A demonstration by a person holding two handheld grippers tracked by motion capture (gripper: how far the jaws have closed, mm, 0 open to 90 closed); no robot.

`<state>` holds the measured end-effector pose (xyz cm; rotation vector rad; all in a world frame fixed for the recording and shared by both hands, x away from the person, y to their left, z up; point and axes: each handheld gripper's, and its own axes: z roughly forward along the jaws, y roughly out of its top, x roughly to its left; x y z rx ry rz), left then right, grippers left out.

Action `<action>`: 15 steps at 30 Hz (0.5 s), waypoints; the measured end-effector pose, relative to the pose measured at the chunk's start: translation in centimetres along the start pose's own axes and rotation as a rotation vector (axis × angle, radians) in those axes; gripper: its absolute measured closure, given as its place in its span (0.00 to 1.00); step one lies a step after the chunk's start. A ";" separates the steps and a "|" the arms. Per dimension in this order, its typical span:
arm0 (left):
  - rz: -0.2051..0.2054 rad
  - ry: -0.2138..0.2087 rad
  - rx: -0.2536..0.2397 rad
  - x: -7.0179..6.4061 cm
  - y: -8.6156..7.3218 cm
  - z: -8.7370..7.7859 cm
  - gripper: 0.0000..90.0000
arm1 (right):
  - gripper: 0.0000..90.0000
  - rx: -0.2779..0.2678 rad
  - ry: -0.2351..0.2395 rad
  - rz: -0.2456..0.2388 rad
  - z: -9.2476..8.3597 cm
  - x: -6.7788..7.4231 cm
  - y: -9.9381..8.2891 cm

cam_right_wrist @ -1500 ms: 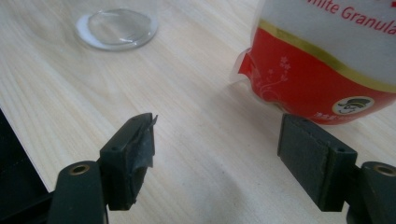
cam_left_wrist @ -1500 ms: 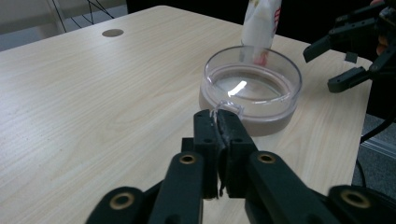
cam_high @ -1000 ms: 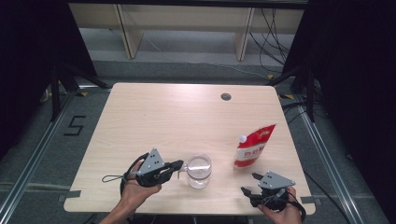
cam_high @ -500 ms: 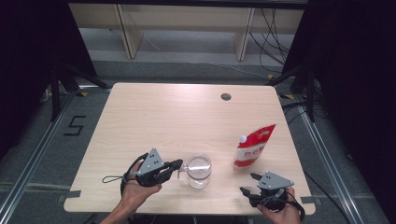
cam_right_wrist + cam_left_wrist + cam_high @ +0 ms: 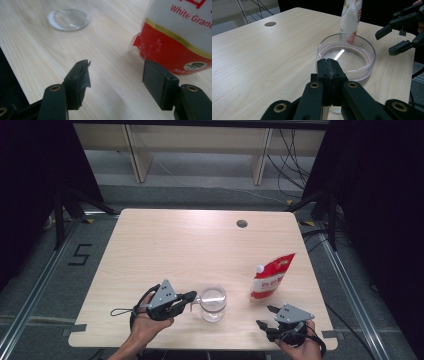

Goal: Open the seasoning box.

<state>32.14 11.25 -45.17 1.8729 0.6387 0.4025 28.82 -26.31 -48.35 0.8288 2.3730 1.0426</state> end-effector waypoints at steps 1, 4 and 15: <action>0.008 -0.001 -0.006 0.0 0.0 0.0 0.98 | 0.45 -0.009 0.005 0.006 0.0 0.0 0.1; 0.024 -0.002 -0.005 0.0 0.0 0.0 0.98 | 0.48 -0.017 0.010 0.015 -0.1 0.0 0.1; 0.047 0.016 0.009 -0.2 -0.1 0.0 0.98 | 0.75 -0.118 0.050 0.017 -0.4 1.1 1.5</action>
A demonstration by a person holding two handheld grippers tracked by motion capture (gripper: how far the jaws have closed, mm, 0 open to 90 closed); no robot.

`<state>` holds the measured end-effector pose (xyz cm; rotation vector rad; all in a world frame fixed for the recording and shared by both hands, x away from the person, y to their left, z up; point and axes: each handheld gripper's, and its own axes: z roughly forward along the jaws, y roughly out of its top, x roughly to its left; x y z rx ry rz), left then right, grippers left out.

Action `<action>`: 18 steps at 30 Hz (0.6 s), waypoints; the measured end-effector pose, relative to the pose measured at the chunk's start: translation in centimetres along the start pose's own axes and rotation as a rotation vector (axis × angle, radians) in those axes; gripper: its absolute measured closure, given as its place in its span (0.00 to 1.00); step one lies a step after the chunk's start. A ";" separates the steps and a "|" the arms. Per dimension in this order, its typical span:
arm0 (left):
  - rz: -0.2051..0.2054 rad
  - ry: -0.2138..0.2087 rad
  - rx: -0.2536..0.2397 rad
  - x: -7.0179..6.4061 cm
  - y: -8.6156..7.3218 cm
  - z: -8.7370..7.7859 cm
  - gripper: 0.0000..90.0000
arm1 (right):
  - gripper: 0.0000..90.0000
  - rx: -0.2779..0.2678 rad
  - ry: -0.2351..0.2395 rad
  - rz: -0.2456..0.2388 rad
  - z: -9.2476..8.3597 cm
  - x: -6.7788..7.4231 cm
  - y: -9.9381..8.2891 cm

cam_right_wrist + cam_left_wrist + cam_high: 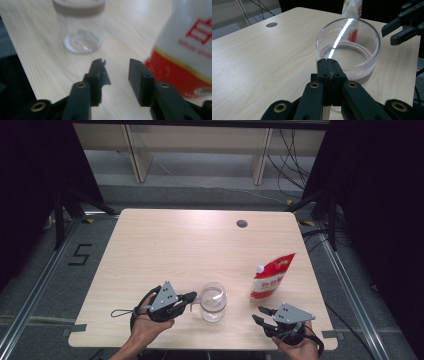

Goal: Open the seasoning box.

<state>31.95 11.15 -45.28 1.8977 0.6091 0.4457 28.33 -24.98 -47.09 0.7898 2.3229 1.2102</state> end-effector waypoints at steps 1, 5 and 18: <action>-0.001 -0.001 0.000 0.0 0.0 0.0 0.98 | 0.79 -0.053 -0.001 -0.011 0.1 0.1 0.6; -0.001 -0.002 -0.002 0.0 0.0 0.0 0.98 | 0.89 -0.096 0.003 -0.030 0.9 0.8 1.7; -0.005 -0.006 -0.003 0.1 -0.1 0.0 0.99 | 1.00 -0.122 0.058 -0.063 3.6 1.9 4.1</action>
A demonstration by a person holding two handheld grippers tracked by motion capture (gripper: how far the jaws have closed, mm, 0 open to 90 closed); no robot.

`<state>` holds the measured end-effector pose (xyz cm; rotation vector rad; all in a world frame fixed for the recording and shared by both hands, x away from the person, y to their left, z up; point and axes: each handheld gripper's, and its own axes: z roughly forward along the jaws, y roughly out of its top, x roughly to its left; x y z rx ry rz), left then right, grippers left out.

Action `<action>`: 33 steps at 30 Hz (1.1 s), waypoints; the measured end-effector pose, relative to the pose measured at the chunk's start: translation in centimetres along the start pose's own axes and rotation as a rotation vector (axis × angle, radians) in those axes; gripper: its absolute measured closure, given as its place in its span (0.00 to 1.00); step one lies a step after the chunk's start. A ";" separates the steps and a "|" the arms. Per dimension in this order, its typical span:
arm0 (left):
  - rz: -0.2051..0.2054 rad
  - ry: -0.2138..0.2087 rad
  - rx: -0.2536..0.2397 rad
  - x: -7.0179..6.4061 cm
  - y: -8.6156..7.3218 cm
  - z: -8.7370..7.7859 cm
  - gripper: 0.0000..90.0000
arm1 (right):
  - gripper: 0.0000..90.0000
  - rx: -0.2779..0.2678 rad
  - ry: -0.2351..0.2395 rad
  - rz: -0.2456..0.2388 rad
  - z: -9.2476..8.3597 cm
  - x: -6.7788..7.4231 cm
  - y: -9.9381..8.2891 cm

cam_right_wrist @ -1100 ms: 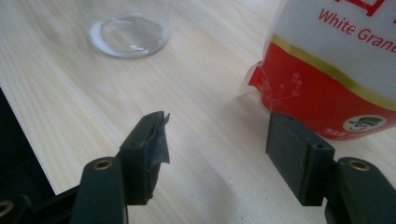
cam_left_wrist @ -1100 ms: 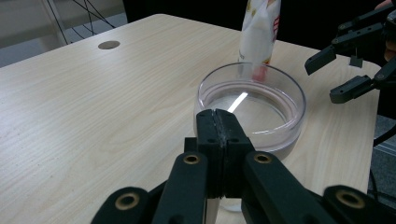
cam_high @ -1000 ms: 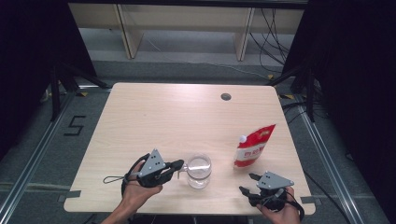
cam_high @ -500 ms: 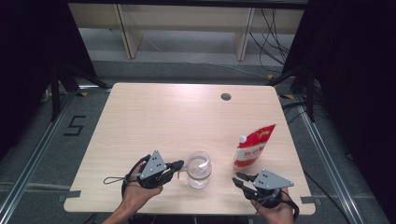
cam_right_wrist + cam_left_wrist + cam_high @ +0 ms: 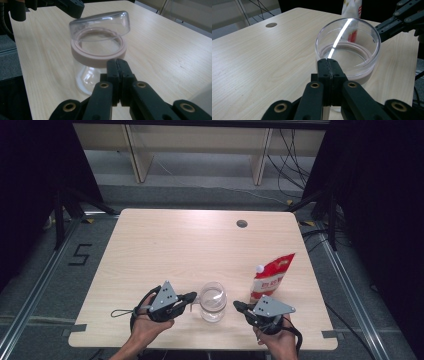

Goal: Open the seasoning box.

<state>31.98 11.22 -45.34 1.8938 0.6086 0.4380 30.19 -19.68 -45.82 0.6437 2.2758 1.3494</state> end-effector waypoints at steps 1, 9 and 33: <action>-0.003 -0.001 -0.001 0.0 0.0 0.0 0.99 | 1.00 0.007 0.005 -0.010 0.4 0.0 0.3; -0.013 -0.004 -0.005 0.0 -0.1 0.0 0.99 | 1.00 0.014 0.011 -0.037 1.1 0.0 1.2; -0.048 -0.022 0.063 0.7 -3.0 -3.4 0.32 | 0.99 -0.014 0.021 -0.062 2.2 0.6 3.1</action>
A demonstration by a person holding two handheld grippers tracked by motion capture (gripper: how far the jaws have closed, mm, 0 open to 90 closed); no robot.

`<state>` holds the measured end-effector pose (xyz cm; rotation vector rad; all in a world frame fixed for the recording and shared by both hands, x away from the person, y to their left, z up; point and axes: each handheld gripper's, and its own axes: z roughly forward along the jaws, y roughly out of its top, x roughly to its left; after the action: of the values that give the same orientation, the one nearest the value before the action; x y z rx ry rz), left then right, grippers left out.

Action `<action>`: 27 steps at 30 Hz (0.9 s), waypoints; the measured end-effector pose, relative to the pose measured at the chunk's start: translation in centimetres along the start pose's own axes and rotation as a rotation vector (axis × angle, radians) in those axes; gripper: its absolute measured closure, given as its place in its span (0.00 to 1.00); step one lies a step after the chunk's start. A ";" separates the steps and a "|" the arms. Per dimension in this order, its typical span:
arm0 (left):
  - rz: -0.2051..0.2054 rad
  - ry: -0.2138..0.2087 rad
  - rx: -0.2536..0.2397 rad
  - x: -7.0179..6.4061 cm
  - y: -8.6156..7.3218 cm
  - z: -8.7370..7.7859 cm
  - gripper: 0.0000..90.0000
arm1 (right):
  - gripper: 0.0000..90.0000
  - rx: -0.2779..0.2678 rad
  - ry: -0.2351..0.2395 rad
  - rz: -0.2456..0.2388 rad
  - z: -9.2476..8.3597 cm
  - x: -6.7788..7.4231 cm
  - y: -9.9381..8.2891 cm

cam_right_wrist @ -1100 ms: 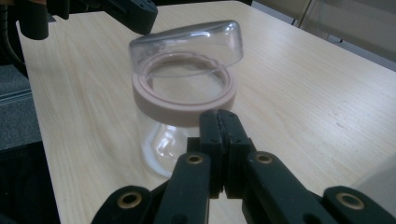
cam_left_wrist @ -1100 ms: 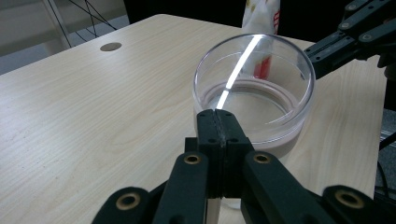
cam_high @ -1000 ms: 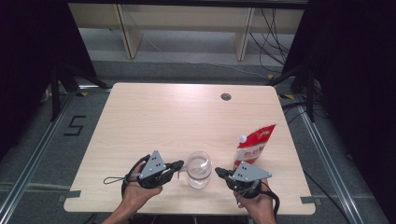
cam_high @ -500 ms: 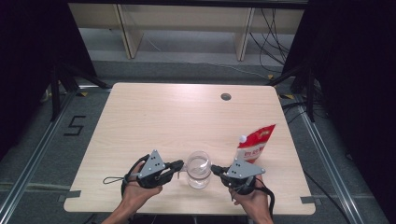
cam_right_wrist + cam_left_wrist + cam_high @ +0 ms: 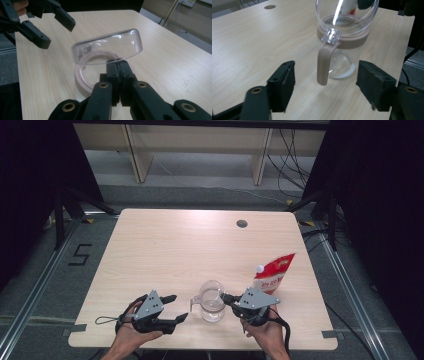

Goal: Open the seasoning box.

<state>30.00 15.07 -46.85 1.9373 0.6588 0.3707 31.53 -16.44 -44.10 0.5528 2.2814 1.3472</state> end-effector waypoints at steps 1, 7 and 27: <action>0.000 0.000 0.000 0.0 0.0 0.0 0.29 | 0.99 0.000 0.000 0.000 0.0 0.0 0.0; -0.020 0.049 0.014 0.5 -1.2 -0.8 0.22 | 0.99 -0.020 0.002 -0.028 0.1 0.1 0.6; -0.056 0.068 0.025 0.0 -2.5 -1.0 0.20 | 0.99 -0.039 0.024 -0.082 1.2 1.2 2.9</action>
<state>28.80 16.63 -48.67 1.9326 0.7639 0.3958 31.58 -13.63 -42.25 0.4281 2.2658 1.3627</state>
